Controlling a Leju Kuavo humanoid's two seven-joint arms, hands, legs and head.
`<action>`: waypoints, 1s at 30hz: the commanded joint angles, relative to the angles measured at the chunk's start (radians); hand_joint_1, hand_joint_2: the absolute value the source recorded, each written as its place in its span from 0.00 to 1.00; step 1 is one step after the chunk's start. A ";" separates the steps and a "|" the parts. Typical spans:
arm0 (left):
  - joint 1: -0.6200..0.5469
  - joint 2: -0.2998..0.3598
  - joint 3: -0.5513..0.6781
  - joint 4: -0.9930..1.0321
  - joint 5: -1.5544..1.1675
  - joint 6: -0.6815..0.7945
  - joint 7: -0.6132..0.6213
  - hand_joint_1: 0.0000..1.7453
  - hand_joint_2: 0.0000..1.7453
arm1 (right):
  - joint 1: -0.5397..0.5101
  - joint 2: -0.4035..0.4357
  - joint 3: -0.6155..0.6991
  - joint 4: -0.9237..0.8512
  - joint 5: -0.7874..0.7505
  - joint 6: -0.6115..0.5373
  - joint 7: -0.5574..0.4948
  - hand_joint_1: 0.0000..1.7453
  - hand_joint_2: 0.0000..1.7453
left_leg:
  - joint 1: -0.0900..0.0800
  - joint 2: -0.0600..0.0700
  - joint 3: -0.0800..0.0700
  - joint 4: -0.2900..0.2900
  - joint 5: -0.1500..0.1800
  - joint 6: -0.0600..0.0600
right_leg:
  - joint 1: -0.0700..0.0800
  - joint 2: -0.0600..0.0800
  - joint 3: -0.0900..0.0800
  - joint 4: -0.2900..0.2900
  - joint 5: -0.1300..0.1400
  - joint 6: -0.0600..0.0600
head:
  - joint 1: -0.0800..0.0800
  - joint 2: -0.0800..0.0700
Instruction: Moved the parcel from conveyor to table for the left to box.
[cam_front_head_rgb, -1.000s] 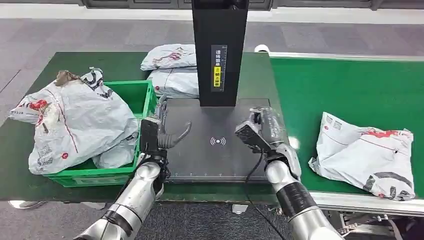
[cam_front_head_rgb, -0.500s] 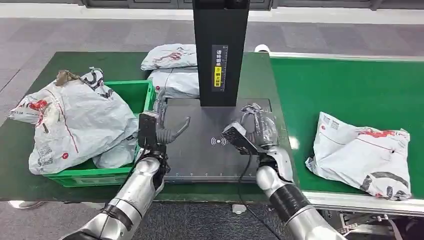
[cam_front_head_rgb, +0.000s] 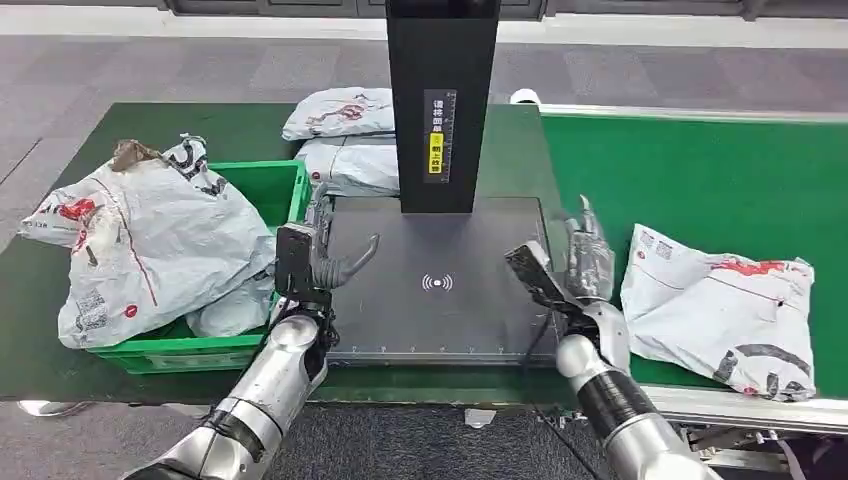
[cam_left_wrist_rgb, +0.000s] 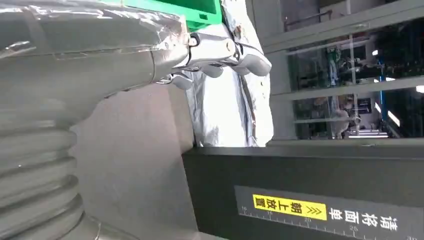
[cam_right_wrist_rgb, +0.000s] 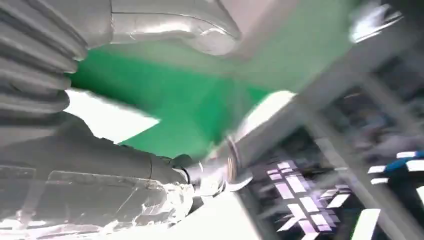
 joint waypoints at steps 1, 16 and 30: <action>-0.014 -0.003 -0.025 0.067 0.012 -0.019 0.002 0.00 1.00 | -0.017 -0.147 -0.272 0.359 0.035 -0.007 0.094 0.00 0.00 | 0.000 -0.004 0.006 -0.003 0.000 0.001 | 0.001 -0.007 0.009 -0.005 -0.001 0.000 | 0.000 0.000; -0.011 -0.001 -0.027 0.062 0.026 -0.031 0.003 0.00 1.00 | -0.018 -0.214 -0.333 0.446 0.110 0.005 0.259 0.00 0.00 | -0.002 0.003 0.003 0.000 -0.003 0.002 | -0.001 -0.001 0.002 -0.002 -0.001 0.000 | 0.000 0.000; -0.044 0.001 -0.034 0.107 0.023 -0.063 0.002 0.00 1.00 | -0.008 -0.246 -0.357 0.520 0.176 0.447 0.485 0.01 1.00 | -0.001 0.002 0.002 0.000 -0.003 0.002 | 0.000 -0.001 0.003 -0.002 -0.001 0.000 | 0.000 0.000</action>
